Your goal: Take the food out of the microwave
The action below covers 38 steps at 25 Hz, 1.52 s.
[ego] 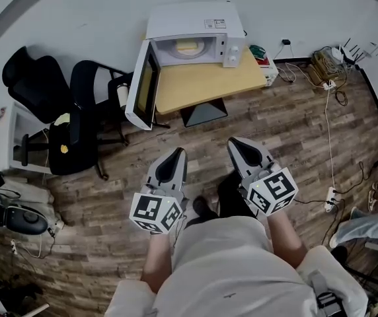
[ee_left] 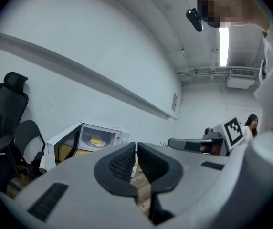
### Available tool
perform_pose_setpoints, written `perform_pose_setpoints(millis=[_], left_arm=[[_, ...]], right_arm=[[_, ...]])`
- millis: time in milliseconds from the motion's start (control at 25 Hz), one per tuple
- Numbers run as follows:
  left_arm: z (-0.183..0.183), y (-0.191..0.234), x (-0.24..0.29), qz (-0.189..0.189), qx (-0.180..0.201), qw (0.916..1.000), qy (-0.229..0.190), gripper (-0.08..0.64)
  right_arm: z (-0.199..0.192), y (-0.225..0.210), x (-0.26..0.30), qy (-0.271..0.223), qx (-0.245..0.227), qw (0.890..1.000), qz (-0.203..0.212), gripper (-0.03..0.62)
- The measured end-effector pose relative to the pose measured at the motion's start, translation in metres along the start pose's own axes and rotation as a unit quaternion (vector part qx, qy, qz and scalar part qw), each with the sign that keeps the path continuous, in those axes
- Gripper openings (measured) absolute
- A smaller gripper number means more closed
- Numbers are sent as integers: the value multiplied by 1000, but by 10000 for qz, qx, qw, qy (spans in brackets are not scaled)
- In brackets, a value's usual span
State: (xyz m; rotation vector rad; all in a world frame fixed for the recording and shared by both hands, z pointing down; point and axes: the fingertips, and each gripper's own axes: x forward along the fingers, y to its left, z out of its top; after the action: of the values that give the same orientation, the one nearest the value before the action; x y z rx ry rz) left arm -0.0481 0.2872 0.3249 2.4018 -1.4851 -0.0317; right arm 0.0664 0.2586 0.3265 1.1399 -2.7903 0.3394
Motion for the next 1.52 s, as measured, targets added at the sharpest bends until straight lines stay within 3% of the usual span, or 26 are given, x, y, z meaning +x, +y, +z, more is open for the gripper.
perform_pose_setpoints(millis=[200,240,360,600,1120,1520], left_arm=[[-6,2,9,-76,-8,9999,108,15],[-7,2,11,-94,0,9999,123,15],[-7,3,18,-72,69,9998,149,22],[-1,14,47,-44,141,9996,259,104],[23,46,145,51,145,9994,316,118],[32,52,210,378,128,9988,270,120]], right_arm=[[-4,-4,4,110,-66,9999,-1,5],[-4,-6,5,128,-71,9999,13,43],[-4,-14,8,124,-92,9999,31,66],[4,-39,32,123,-69,9998,151,138],[23,-121,99,154,89,9992,346,152],[37,-177,140,164,39,9966,809,152]])
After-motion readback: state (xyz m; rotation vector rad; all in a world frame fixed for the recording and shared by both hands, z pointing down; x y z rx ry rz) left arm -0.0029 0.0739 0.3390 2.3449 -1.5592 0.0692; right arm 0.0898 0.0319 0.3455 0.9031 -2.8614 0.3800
